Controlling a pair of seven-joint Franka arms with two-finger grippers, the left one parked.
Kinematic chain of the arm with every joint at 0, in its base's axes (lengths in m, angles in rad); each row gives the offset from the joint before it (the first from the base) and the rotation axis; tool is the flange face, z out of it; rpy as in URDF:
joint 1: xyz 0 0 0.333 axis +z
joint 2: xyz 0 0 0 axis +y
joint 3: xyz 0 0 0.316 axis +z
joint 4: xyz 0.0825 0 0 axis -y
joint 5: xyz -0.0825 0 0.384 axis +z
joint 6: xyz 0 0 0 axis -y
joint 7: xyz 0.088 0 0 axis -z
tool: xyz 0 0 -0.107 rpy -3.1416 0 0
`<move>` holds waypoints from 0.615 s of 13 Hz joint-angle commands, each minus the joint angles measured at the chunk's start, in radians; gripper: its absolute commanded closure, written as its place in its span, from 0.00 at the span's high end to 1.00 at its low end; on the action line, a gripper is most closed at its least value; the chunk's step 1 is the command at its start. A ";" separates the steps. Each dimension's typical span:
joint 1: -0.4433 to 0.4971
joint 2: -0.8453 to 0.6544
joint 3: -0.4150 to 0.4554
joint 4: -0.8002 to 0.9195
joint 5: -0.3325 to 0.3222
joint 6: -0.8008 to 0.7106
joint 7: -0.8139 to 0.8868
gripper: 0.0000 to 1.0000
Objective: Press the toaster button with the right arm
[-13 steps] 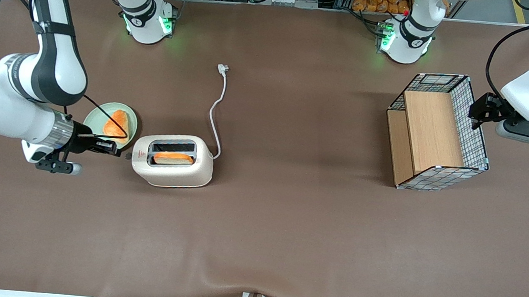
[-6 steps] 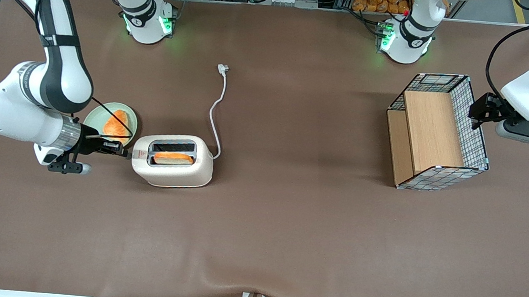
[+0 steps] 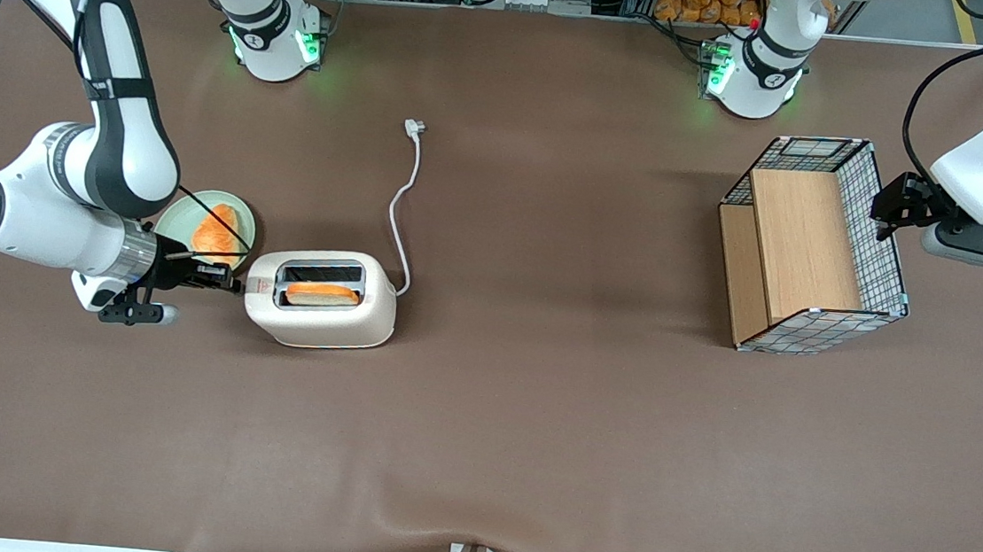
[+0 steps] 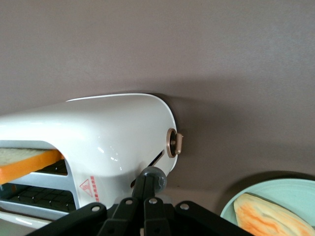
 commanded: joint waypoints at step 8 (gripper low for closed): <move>-0.045 0.079 0.003 -0.007 0.152 0.014 -0.180 0.00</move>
